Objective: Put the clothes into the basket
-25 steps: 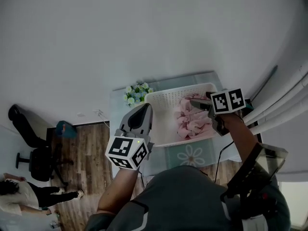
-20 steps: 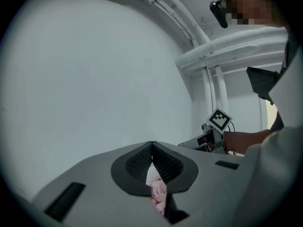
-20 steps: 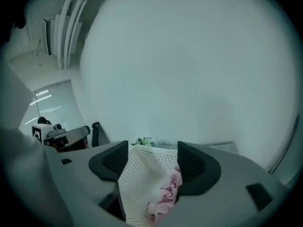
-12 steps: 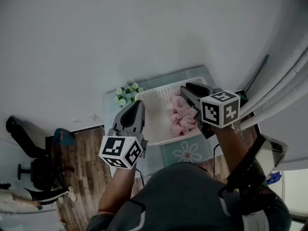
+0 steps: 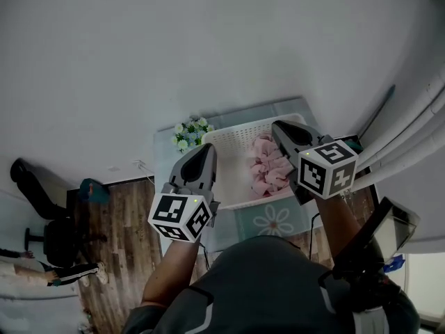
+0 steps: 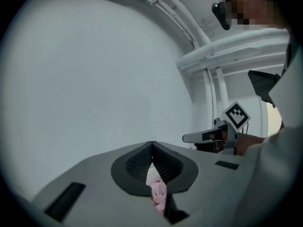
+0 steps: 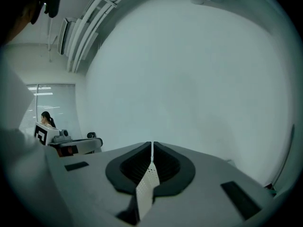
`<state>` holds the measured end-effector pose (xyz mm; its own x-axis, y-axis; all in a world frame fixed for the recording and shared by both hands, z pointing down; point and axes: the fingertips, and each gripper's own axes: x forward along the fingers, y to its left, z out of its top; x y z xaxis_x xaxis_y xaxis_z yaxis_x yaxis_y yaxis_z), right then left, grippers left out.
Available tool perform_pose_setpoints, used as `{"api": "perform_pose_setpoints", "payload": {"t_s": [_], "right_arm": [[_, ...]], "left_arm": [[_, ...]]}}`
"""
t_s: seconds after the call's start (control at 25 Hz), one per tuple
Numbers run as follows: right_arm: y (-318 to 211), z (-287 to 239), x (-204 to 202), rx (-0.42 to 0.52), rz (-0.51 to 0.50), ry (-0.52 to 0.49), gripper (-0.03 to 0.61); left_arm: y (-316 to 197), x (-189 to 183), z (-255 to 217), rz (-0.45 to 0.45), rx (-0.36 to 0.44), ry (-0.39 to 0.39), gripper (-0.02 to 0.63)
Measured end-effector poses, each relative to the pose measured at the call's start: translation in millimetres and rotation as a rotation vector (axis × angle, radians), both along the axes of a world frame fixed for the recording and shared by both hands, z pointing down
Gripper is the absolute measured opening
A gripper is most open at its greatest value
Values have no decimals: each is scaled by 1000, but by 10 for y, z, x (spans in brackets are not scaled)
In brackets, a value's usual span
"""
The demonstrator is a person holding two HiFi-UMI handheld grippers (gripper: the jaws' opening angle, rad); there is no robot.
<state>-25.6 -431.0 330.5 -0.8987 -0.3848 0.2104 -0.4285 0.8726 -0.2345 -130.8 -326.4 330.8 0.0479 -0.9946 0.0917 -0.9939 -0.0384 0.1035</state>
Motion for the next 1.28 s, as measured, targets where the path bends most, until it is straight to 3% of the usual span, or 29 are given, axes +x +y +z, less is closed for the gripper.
{"api": "perform_pose_setpoints", "payload": {"t_s": [0.44, 1.28], "right_arm": [[50, -13, -102, 74, -20, 5, 14], [67, -40, -199, 87, -28, 9, 13]], "left_arm": [[3, -98, 2, -28, 1, -3, 10], [-6, -203, 24, -61, 3, -14, 11]]}}
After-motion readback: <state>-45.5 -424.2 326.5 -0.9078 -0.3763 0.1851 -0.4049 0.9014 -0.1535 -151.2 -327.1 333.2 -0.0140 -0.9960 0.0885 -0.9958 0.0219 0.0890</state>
